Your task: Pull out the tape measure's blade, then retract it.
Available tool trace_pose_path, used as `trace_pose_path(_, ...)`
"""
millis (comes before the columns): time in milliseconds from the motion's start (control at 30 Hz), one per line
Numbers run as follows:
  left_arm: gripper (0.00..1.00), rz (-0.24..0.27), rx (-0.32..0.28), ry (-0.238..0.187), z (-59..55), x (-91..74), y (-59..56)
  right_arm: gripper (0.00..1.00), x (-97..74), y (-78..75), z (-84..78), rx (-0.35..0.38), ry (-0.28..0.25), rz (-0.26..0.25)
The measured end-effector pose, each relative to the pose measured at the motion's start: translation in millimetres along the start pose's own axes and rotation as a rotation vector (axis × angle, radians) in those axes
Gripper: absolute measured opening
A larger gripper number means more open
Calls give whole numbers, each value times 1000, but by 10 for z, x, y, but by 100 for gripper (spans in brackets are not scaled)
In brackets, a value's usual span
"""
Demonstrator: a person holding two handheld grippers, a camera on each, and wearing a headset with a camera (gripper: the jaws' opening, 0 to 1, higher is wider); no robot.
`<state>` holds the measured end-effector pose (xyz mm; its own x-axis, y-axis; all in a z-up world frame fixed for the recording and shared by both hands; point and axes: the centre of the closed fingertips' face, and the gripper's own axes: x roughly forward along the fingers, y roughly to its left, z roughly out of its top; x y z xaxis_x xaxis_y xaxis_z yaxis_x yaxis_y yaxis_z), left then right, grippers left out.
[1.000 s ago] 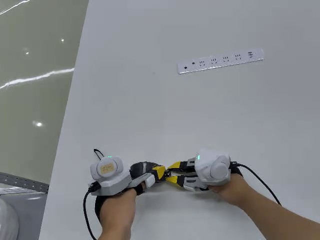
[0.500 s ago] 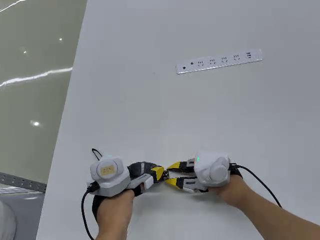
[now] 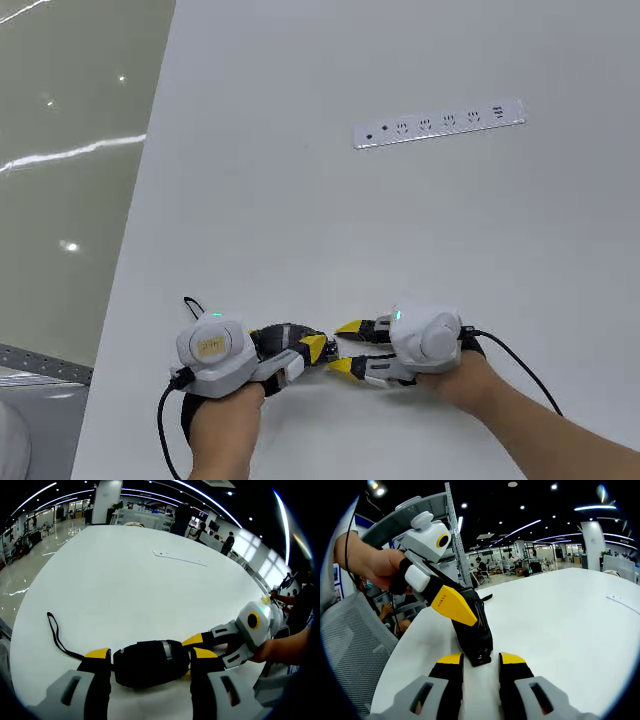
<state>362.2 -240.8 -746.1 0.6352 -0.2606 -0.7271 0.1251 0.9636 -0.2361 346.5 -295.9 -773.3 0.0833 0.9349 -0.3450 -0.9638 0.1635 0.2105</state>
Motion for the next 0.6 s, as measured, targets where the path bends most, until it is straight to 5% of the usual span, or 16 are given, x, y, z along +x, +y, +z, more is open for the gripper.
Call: trace_pose_path(600,64,-42,59,-21,-41,-76,26,27,-225,-35,-24,33,-30,-50)
